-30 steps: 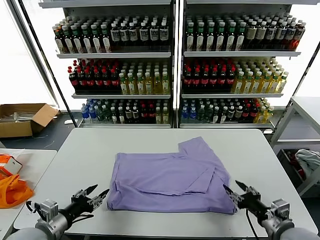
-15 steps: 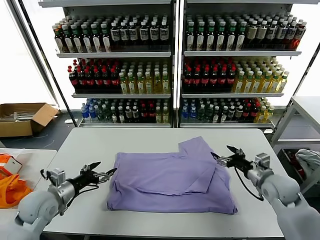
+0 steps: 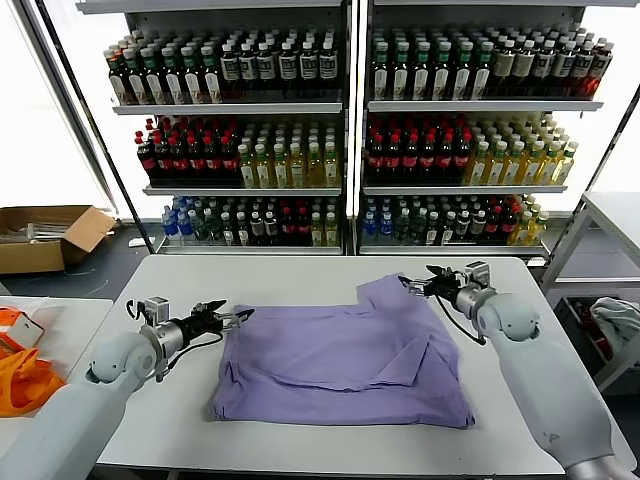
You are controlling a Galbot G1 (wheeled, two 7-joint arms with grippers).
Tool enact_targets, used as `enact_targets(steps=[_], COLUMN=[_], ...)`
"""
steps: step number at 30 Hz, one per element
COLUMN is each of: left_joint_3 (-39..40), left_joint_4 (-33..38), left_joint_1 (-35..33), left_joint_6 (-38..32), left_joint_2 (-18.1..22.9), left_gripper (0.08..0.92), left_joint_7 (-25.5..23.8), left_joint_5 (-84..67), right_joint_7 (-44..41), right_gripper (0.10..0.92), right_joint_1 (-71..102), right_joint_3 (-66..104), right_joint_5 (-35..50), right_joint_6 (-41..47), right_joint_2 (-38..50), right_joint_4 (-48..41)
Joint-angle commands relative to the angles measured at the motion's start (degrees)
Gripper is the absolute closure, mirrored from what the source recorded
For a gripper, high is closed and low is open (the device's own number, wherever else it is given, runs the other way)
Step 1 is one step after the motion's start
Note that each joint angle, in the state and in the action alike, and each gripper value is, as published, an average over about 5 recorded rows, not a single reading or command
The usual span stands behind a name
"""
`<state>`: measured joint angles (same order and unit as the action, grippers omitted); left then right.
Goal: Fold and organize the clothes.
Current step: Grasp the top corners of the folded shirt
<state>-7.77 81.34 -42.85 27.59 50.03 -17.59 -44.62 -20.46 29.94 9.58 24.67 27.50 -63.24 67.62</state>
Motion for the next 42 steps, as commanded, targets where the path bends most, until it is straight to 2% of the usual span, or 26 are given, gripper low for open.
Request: enact_targets(steps=[1, 15, 18, 25, 31, 38, 42], left_joint_3=[6.1, 4.4, 4.3, 3.8, 3.4, 2.1, 1.3], left_joint_4=[-11.2, -9.3, -9.1, -7.6, -7.1, -2.1, 2.0], left_joint_1=[8.1, 3.1, 2.7, 1.5, 1.1, 0.1, -0.9], left_joint_6=[-0.6, 0.7, 1.0, 1.0, -0.1, -1.9, -2.3], left_joint_2=[2.7, 3.8, 3.8, 3.8, 3.8, 3.4, 2.7], left_gripper=[0.177, 0.177, 0.203, 0.389, 0.589, 0.797, 0.891], left_joint_7=[-0.1, -0.4, -0.5, -0.6, -0.3, 3.9, 5.7], left_joint_5=[-0.2, -0.1, 0.0, 0.5, 0.4, -4.0, -5.1], right_joint_7=[-0.7, 1.1, 1.9, 2.4, 2.6, 3.5, 4.3], right_gripper=[0.203, 0.208, 0.251, 0.444, 0.618, 0.826, 0.910], right_joint_1=[-5.7, -2.2, -2.0, -2.0, -1.4, -0.2, 1.8], right_joint_3=[-3.2, -3.0, -3.1, -2.8, -2.5, -0.9, 0.6], right_joint_5=[-2.6, -1.7, -0.9, 0.6, 2.0, 5.4, 8.8], right_joint_6=[-0.5, 1.0, 1.6, 1.9, 2.0, 1.7, 2.0], right_joint_2=[-4.1, -4.2, -4.4, -4.9, -4.8, -4.5, -3.5], right_joint_4=[-9.3, -7.6, -7.2, -6.8, -5.3, -1.7, 3.3])
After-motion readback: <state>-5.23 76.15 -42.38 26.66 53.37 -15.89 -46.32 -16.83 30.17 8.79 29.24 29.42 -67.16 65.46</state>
